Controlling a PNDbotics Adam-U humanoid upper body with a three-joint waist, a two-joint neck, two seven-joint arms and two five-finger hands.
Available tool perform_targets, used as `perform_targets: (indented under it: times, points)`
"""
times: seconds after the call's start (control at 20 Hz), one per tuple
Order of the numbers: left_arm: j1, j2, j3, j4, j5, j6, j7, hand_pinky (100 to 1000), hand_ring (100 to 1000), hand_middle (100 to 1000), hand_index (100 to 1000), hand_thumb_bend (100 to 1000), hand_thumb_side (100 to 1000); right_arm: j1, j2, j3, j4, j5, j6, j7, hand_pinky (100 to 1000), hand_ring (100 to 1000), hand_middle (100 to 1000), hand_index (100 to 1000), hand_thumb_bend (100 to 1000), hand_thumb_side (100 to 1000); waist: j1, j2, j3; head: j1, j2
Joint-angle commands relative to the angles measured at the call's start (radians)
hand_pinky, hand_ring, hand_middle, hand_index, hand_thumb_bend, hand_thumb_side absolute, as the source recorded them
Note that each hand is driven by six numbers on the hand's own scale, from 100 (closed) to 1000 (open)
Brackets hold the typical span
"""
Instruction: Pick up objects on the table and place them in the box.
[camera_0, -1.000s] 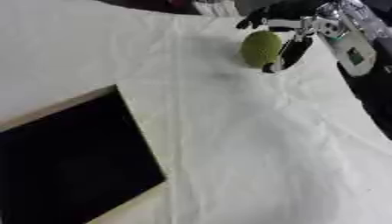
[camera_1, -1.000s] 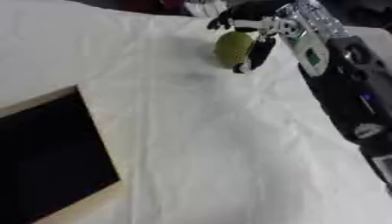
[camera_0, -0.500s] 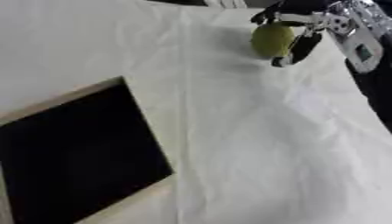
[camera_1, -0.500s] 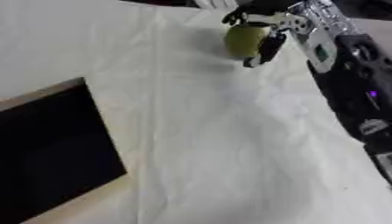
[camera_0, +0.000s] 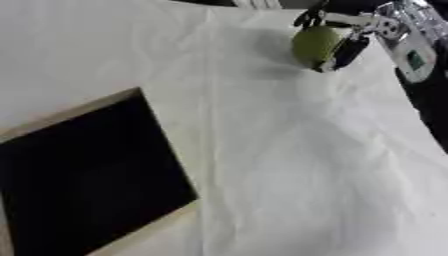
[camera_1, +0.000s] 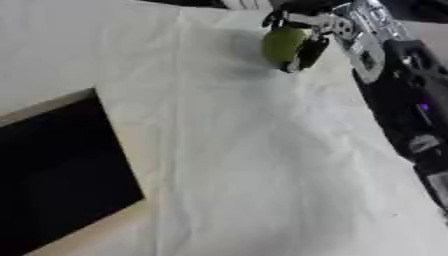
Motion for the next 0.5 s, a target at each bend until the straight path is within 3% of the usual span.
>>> perform_targets:
  times: [0.05,0.5]
  points:
    - [-0.005,0.013,0.001,-0.015,-0.006,0.000,-0.005,507,551,565,728,362,583,-0.020,-0.019,-0.015,-0.024,0.034,0.017,-0.049,739,722,663,814,282,100,0.004,-0.021,0.001,-0.005,-0.014]
    - [-0.005,0.010,0.000,-0.015,-0.014,0.003,-0.008,506,547,559,727,351,587,-0.015,-0.023,0.012,-0.018,0.155,0.035,-0.189,649,619,628,655,224,100,0.000,-0.023,0.003,-0.013,-0.014]
